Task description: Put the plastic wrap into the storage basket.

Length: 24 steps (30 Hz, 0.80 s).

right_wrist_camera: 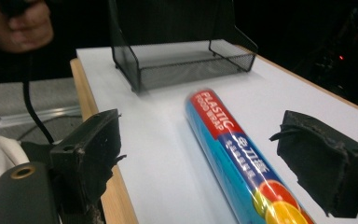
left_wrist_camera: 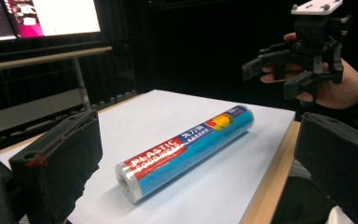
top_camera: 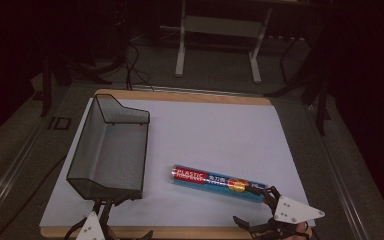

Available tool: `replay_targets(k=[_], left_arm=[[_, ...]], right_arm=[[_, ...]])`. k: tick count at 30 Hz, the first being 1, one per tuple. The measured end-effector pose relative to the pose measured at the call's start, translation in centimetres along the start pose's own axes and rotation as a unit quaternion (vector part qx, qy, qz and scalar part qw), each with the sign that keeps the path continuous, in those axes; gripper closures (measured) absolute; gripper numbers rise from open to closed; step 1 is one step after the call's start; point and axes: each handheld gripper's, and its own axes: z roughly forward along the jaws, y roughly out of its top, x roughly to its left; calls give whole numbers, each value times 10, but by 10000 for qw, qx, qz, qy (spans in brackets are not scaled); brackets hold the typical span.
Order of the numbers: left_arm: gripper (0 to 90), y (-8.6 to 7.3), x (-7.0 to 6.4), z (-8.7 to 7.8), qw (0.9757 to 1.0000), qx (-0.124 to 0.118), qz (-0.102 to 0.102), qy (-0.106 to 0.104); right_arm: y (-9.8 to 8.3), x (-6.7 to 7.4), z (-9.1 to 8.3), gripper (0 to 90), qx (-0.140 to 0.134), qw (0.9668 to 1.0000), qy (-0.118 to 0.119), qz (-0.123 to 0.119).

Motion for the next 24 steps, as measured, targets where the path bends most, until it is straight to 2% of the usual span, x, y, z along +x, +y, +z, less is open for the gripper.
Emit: replay_targets(k=[2, 3, 5, 8, 13, 15, 18, 22, 24], left_arm=[[15, 0, 0, 0, 10000, 14, -7, 20], [15, 0, 0, 1, 9999, 112, 16, 123], [15, 1, 0, 1, 9997, 173, 25, 154], [16, 1, 0, 3, 9987, 358, 58, 344], [16, 1, 1, 2, 9986, 337, 8, 409], [15, 1, 1, 2, 9985, 338, 16, 420], [16, 1, 2, 2, 9987, 339, 6, 382], [15, 0, 1, 3, 9989, 319, 51, 345], [15, 0, 1, 3, 9989, 306, 40, 346]], right_arm=[[0, 1, 0, 125, 9, 10000, -27, 5], [1, 2, 0, 114, 23, 9999, -137, -24], [1, 2, -1, 114, -1, 9998, -184, -40], [1, 3, -2, 111, -6, 9997, -224, -12], [2, 4, -1, 95, -27, 9998, -214, -37], [4, 7, 0, 93, -59, 9994, -334, -18], [5, 10, 4, 93, 24, 9994, -335, -6], [7, 9, 1, 93, 23, 10000, -82, -25], [9, 8, -1, 93, 28, 10000, -42, -15]])
